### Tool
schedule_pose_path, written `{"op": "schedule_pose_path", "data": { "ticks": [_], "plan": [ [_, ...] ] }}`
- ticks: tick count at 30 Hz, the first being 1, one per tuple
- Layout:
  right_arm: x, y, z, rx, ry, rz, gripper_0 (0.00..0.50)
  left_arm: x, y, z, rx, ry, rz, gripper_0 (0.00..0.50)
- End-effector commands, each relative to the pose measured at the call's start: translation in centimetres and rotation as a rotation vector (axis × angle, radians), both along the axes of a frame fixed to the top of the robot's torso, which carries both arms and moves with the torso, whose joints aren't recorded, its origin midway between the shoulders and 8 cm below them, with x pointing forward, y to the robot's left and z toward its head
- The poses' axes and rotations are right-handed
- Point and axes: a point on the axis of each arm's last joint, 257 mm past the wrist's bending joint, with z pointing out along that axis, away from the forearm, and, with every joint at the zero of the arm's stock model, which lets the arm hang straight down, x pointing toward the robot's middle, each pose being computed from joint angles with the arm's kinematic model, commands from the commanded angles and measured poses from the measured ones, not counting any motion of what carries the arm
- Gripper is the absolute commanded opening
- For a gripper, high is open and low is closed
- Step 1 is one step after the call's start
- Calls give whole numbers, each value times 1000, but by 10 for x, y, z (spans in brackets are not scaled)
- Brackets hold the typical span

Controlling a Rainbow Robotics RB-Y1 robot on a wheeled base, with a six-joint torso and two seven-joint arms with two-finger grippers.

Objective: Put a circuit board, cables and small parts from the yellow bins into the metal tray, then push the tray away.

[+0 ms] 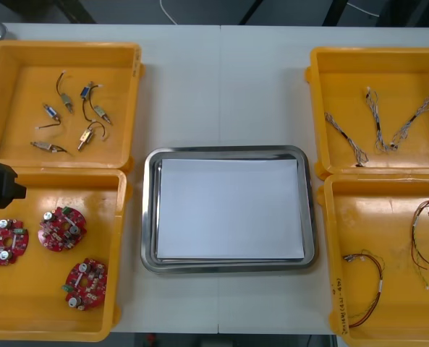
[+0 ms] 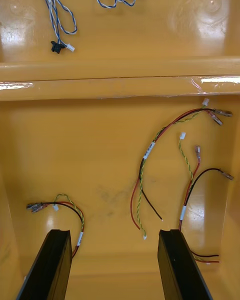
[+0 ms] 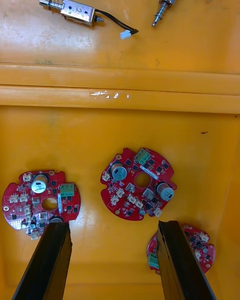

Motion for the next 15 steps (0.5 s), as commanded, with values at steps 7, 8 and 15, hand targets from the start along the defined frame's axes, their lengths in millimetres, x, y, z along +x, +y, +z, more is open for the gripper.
{"op": "schedule_pose_path", "data": {
  "ticks": [7,8,15],
  "plan": [
    [-4,-10,2,0,-5,-39,500,-6,5,-3,-6,9,30,500],
    [-4,-10,2,0,-5,-39,500,-6,5,-3,-6,9,30,500],
    [-4,-10,2,0,-5,-39,500,-6,5,-3,-6,9,30,500]
  ]
}}
